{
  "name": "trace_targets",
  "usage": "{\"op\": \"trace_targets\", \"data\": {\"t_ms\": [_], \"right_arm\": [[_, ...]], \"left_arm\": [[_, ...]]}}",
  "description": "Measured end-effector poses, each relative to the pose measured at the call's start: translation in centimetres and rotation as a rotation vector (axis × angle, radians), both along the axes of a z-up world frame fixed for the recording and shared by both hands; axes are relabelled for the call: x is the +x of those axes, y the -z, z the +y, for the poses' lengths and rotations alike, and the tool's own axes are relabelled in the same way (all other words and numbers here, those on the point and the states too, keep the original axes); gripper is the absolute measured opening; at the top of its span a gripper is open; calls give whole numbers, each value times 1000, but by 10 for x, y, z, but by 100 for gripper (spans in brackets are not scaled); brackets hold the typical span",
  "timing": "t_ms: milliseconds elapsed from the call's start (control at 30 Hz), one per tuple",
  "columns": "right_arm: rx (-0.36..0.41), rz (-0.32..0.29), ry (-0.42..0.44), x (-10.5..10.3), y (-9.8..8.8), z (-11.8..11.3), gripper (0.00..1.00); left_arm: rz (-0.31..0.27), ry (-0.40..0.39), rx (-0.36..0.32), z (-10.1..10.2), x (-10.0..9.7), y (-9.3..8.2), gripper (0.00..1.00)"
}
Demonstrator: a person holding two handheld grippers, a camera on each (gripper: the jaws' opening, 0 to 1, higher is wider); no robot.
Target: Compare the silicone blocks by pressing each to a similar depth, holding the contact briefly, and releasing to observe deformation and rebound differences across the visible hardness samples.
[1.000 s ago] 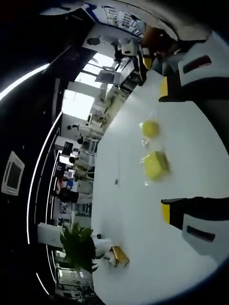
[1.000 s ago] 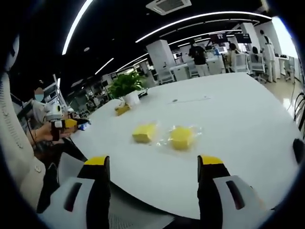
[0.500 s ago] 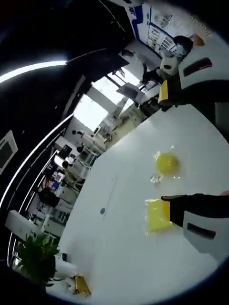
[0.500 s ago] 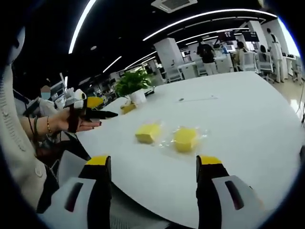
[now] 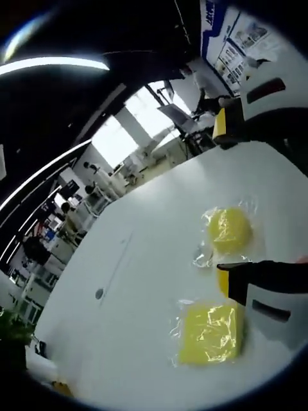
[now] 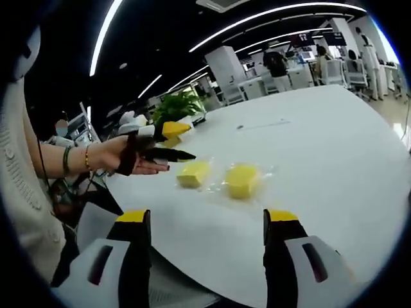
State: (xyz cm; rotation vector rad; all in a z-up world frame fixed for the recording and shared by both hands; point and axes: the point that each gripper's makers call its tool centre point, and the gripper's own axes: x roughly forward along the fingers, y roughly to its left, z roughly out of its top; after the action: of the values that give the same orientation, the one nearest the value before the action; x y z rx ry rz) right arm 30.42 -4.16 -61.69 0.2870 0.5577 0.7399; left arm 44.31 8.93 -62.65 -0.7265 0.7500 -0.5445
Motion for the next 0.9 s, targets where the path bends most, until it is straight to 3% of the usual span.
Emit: {"op": "trace_targets", "data": {"t_ms": [133,367,433,667,800,900], "right_arm": [[9,14,6,4,6,-5,66],[26,48,11,9,19,-13,65],[32,50,18,10,20,-14,65],[43,59,32,15,25,-20,63],[45,64,36,15,27,-21,62],[47,64,36,15,28,-21,62]], "left_arm": [[82,-60,14,-6,16,23,76],[157,-110,74,-11,37,53,77],[199,-137,47,-13,42,62,77],[262,-160,-5,-20,46,79,72],[299,-179,-40,-26,45,90,58],[310,-215,-23,-20,48,94,45]]}}
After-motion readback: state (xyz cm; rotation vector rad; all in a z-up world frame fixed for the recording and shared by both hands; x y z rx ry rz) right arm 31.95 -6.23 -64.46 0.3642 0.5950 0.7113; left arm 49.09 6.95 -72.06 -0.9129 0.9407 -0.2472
